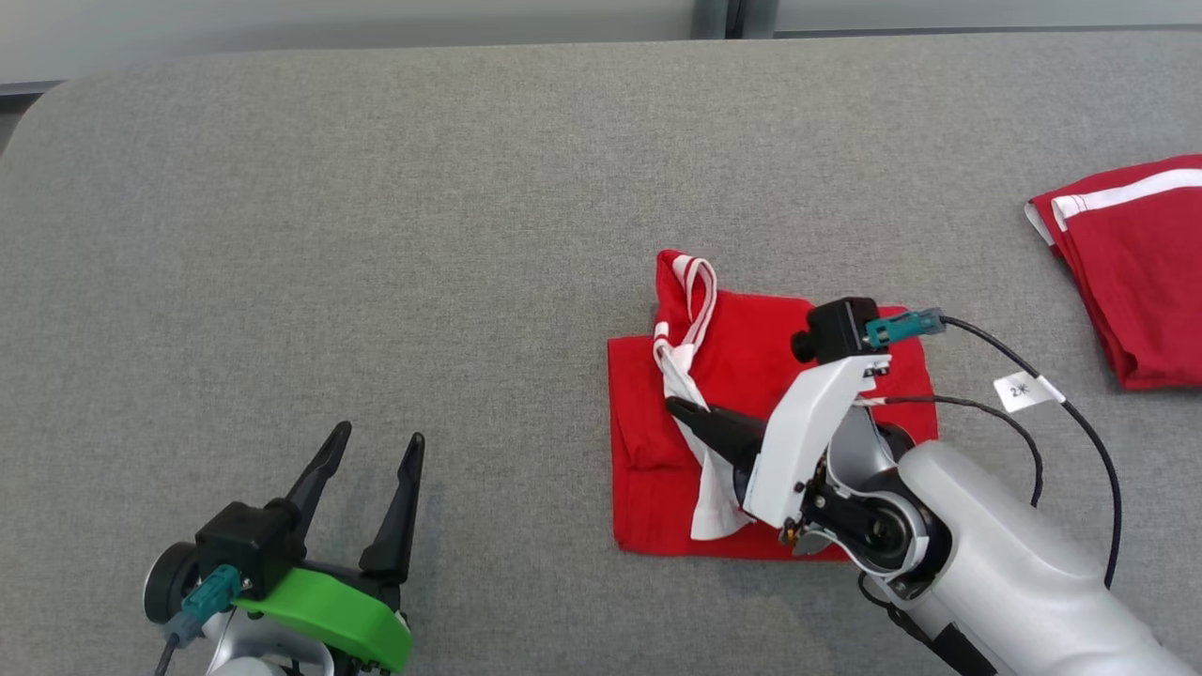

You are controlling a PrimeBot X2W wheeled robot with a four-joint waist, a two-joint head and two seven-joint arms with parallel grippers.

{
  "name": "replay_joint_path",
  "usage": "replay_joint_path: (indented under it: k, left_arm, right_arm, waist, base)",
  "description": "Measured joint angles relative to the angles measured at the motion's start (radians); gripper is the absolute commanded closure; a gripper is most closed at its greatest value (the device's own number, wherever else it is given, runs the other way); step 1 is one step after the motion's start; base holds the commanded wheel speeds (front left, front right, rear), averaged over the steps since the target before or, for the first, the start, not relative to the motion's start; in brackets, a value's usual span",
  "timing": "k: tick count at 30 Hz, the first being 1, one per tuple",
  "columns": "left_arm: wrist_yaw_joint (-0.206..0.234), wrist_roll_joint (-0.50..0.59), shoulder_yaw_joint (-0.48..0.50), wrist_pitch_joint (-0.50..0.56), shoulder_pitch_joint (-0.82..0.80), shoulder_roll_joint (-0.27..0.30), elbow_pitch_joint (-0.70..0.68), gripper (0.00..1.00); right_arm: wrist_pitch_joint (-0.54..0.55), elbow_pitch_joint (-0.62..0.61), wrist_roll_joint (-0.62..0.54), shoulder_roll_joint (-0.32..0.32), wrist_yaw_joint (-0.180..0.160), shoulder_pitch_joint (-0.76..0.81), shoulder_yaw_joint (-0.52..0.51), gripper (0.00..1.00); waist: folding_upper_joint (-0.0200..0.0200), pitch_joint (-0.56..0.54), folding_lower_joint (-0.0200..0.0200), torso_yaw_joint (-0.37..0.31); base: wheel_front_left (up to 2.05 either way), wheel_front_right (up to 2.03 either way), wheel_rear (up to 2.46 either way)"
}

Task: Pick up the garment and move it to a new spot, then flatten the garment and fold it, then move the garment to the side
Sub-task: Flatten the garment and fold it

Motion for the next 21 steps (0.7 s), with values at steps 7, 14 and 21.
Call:
replay_joint_path:
  k: [7, 14, 21]
  left_arm:
    - [0.000, 0.000, 0.011, -0.009, -0.004, 0.000, 0.012, 0.00]
    - [0.002, 0.000, 0.024, -0.013, -0.005, -0.001, 0.025, 0.00]
    - [0.002, -0.004, 0.036, -0.016, -0.005, 0.012, 0.042, 0.00]
  right_arm:
    - [0.014, 0.055, -0.025, 0.031, 0.004, -0.033, 0.056, 1.00]
    - [0.023, 0.081, -0.041, 0.049, 0.038, -0.047, 0.088, 0.00]
    - [-0.039, 0.023, -0.035, 0.094, 0.088, -0.078, 0.048, 0.00]
  waist:
    - [0.0000, 0.001, 0.0000, -0.007]
    - [0.0000, -0.002, 0.0000, -0.029]
    - [0.0000, -0.011, 0.0000, -0.053]
  base:
    - [0.00, 0.00, 0.00]
    - [0.00, 0.00, 0.00]
    - [0.00, 0.00, 0.00]
